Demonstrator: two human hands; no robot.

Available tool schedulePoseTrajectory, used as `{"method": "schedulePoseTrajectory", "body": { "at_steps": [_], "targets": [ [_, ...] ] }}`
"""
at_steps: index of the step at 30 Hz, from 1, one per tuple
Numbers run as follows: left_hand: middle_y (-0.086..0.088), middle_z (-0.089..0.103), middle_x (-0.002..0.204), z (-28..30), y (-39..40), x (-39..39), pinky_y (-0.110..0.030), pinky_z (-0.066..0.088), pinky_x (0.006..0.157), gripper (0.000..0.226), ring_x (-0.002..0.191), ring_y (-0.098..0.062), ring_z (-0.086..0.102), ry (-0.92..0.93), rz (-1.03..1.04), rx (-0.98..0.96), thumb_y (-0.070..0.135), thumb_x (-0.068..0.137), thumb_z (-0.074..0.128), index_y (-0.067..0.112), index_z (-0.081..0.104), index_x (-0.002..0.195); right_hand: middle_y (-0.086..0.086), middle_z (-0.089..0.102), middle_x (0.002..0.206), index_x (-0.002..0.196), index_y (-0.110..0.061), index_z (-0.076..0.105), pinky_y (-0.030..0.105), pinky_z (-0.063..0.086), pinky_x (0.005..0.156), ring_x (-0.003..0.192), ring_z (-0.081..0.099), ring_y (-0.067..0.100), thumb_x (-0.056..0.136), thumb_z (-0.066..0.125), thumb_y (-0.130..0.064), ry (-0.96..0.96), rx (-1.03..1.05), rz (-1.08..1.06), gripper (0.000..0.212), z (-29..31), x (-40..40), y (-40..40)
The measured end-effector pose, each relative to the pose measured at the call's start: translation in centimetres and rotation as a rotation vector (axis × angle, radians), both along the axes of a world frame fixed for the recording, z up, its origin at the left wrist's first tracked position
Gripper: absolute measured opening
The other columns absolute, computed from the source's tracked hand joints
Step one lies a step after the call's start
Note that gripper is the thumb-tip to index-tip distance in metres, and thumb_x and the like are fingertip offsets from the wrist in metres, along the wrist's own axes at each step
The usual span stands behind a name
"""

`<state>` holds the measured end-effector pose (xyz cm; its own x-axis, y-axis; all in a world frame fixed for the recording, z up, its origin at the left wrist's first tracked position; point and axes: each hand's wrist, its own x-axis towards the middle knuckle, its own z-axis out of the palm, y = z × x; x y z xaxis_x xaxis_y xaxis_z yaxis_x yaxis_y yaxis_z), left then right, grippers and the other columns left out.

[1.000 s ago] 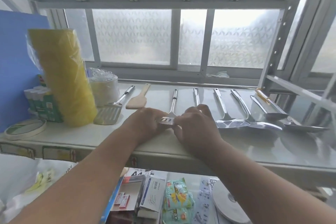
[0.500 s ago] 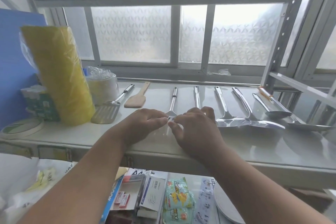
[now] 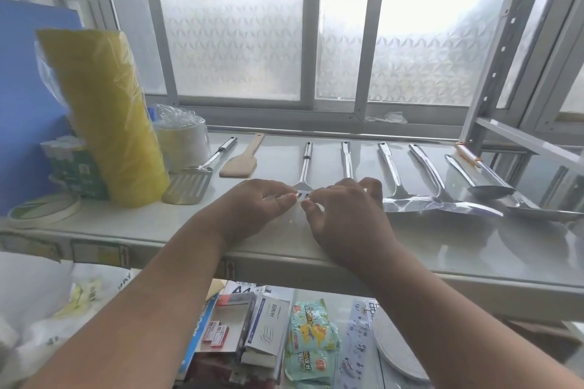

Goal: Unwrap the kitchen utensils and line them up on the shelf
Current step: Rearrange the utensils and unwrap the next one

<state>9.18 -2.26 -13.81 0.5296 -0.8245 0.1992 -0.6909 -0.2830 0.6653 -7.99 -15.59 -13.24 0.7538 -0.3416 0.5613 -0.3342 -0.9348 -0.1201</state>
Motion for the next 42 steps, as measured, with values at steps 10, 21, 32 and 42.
{"method": "schedulePoseTrajectory", "body": {
  "at_steps": [10,21,32,42],
  "targets": [
    [-0.006,0.069,0.135,2.7,3.4,2.3,-0.044,0.051,0.102,0.044,0.125,-0.032,0.061,-0.531,0.623,0.239,0.041,0.097,0.058,0.023,0.064,0.137,-0.008,0.074,0.099,0.111,-0.027,0.07,0.046,0.026,0.102,0.111,0.057,0.018,0.095,0.038,-0.056,0.024,-0.02,0.007,0.047,0.3,-0.2,0.2],
    [-0.016,0.071,0.116,3.9,3.8,3.1,-0.044,0.057,0.079,0.026,0.107,-0.041,0.073,-0.598,0.805,0.383,0.003,0.1,0.052,0.009,0.064,0.122,-0.006,0.074,0.096,0.105,-0.026,0.071,0.045,0.025,0.1,0.109,0.057,0.017,0.094,0.038,-0.055,0.037,-0.027,-0.01,0.046,0.3,-0.1,0.3],
    [-0.007,0.073,0.12,2.7,0.3,-0.6,-0.023,0.055,0.055,0.039,0.089,-0.024,0.075,0.351,0.642,-0.377,0.006,0.097,0.051,0.024,0.074,0.123,-0.007,0.073,0.094,0.105,-0.028,0.073,0.046,0.027,0.102,0.112,0.059,0.016,0.095,0.047,-0.047,0.033,-0.01,0.029,0.034,0.4,-0.2,0.4],
    [0.004,0.073,0.123,2.1,2.4,-1.1,-0.033,0.047,0.092,0.033,0.115,-0.02,0.064,-0.085,0.315,0.087,0.047,0.1,0.057,0.027,0.081,0.111,-0.009,0.073,0.087,0.1,-0.031,0.073,0.043,0.024,0.098,0.106,0.059,0.014,0.098,0.045,-0.046,0.013,-0.036,-0.015,0.032,0.1,0.1,0.1]
  ]
}}
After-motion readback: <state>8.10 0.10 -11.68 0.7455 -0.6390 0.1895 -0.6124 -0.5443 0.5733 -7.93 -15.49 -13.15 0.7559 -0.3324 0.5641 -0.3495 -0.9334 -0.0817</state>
